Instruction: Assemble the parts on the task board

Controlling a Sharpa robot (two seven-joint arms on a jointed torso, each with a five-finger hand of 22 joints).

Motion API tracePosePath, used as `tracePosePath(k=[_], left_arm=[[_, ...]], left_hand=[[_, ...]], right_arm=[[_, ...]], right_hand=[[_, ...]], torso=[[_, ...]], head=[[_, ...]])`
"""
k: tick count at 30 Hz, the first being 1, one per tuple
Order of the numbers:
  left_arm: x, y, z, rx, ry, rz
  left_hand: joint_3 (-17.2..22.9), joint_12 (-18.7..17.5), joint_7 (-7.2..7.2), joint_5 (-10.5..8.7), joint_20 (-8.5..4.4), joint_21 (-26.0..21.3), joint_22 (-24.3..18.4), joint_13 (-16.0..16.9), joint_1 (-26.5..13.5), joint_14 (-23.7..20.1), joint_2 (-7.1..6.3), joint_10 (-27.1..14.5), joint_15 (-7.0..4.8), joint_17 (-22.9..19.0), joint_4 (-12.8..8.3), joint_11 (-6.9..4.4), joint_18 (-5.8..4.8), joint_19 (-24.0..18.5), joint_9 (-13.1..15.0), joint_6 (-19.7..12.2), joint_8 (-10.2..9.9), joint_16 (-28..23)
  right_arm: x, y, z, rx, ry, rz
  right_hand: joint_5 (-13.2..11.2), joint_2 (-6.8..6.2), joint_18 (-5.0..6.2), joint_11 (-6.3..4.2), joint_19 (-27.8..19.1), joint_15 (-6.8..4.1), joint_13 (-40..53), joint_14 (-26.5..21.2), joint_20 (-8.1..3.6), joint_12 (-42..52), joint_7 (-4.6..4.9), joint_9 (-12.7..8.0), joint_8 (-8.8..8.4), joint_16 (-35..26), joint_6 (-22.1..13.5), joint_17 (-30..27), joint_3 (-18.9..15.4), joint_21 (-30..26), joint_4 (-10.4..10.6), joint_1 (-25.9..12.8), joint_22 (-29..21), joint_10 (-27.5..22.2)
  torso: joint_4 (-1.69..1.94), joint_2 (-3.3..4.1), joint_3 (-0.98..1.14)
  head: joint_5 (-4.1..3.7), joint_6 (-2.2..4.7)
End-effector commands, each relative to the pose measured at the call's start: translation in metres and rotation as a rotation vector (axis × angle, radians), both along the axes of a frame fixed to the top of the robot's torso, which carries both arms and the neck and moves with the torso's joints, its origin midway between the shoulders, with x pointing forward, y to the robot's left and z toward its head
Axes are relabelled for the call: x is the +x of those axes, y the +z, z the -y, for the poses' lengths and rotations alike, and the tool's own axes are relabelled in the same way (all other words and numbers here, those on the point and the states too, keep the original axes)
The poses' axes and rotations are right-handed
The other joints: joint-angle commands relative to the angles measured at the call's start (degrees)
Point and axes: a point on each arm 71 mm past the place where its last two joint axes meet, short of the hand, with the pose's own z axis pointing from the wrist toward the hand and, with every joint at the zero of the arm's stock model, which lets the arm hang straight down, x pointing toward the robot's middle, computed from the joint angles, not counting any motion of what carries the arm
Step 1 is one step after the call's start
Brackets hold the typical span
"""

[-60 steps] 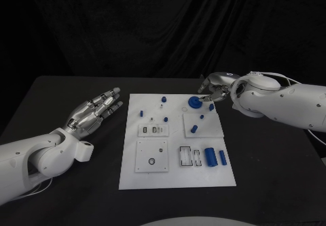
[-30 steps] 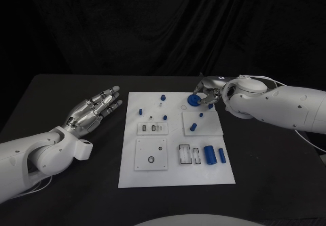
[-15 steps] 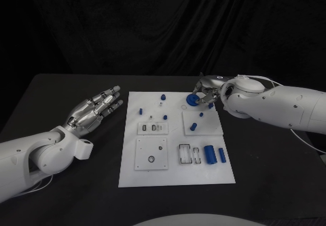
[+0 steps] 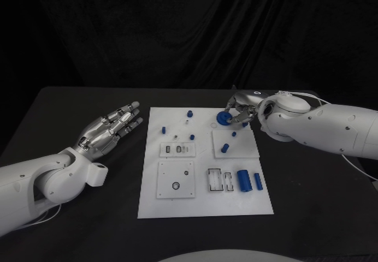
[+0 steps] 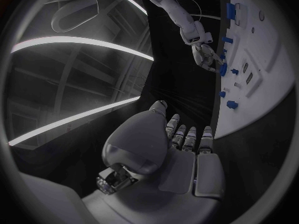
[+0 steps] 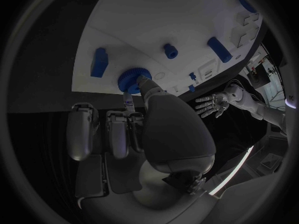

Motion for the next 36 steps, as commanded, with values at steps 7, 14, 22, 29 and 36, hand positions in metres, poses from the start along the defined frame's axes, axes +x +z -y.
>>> tracePosePath(k=[7, 14, 22, 29, 36], left_arm=[[-0.002, 0.011, -0.002, -0.102, 0.010, 0.124], [-0.001, 0.010, 0.000, -0.104, 0.005, 0.123], [-0.001, 0.009, 0.001, -0.103, 0.003, 0.120], [0.000, 0.008, 0.004, -0.101, -0.002, 0.117], [0.000, 0.008, 0.005, -0.100, -0.005, 0.113]], left_hand=[[0.47, -0.13, 0.06, 0.00, 0.52, -0.20, -0.06, -0.06, 0.07, -0.03, -0.23, -0.04, 0.41, -0.09, -0.10, 0.31, 0.58, -0.14, -0.03, -0.14, -0.11, -0.39], [0.55, -0.10, 0.06, -0.01, 0.60, -0.20, -0.06, -0.05, 0.04, -0.03, -0.29, -0.03, 0.52, -0.09, -0.15, 0.33, 0.56, -0.14, -0.02, -0.12, -0.11, -0.39], [0.59, -0.15, 0.07, -0.01, 0.63, -0.20, -0.06, -0.06, 0.03, -0.03, -0.30, -0.04, 0.57, -0.09, -0.17, 0.34, 0.55, -0.14, -0.03, -0.20, -0.12, -0.39], [0.62, -0.10, 0.07, -0.02, 0.65, -0.20, -0.06, -0.05, 0.01, -0.03, -0.31, -0.04, 0.59, -0.09, -0.19, 0.35, 0.54, -0.14, -0.03, -0.18, -0.12, -0.39], [0.64, -0.10, 0.09, -0.02, 0.67, -0.20, -0.06, -0.05, 0.00, -0.03, -0.33, -0.04, 0.60, -0.09, -0.20, 0.36, 0.54, -0.14, -0.02, -0.12, -0.11, -0.39]], right_arm=[[-0.009, 0.029, -0.017, 0.045, 0.056, 0.081], [-0.013, 0.036, -0.038, 0.045, 0.109, 0.072], [-0.009, 0.033, -0.066, 0.030, 0.157, 0.053], [-0.005, 0.029, -0.090, 0.026, 0.191, 0.048], [-0.001, 0.019, -0.105, -0.002, 0.207, 0.008]], right_hand=[[1.38, 0.50, -0.02, -0.29, 0.59, -0.45, 15.08, 6.05, -0.19, 0.15, -1.53, 9.80, 6.07, 0.17, 1.76, 15.08, -0.46, 0.32, 0.00, -0.14, 8.27, 5.96], [1.53, 0.50, -0.05, -0.30, 0.67, -0.45, 15.08, 6.05, -0.20, 0.15, -1.54, 9.90, 6.17, 0.17, 1.79, 15.08, -0.44, 0.40, -0.02, -0.12, 8.36, 5.96], [1.51, 0.39, -0.08, -0.25, 0.75, -0.45, 15.08, 6.05, -0.21, 0.15, -1.39, 10.03, 6.09, 0.17, 1.32, 15.08, -0.47, 0.47, -0.03, -0.14, 8.44, 5.96], [1.17, 0.24, -0.08, -0.08, 0.79, -0.35, 15.08, 6.05, -0.17, 0.15, -1.16, 10.02, 5.53, 0.17, 0.29, 15.08, -0.46, 0.45, -0.02, -0.17, 8.49, 5.96], [0.57, 0.22, -0.04, 0.08, 0.67, -0.22, 15.08, 6.05, -0.09, 0.15, -0.97, 10.02, 5.15, 0.17, -0.11, 15.08, -0.43, 0.27, 0.08, -0.27, 8.38, 5.96]], torso=[[0.01, 0.00, 0.00], [0.04, 0.00, -0.01], [0.03, 0.00, -0.02], [0.07, 0.04, 0.00], [0.12, 0.09, -0.02]], head=[[0.06, 0.10], [0.01, 0.13], [-0.14, 0.17], [-0.24, -0.07], [-0.22, -0.33]])
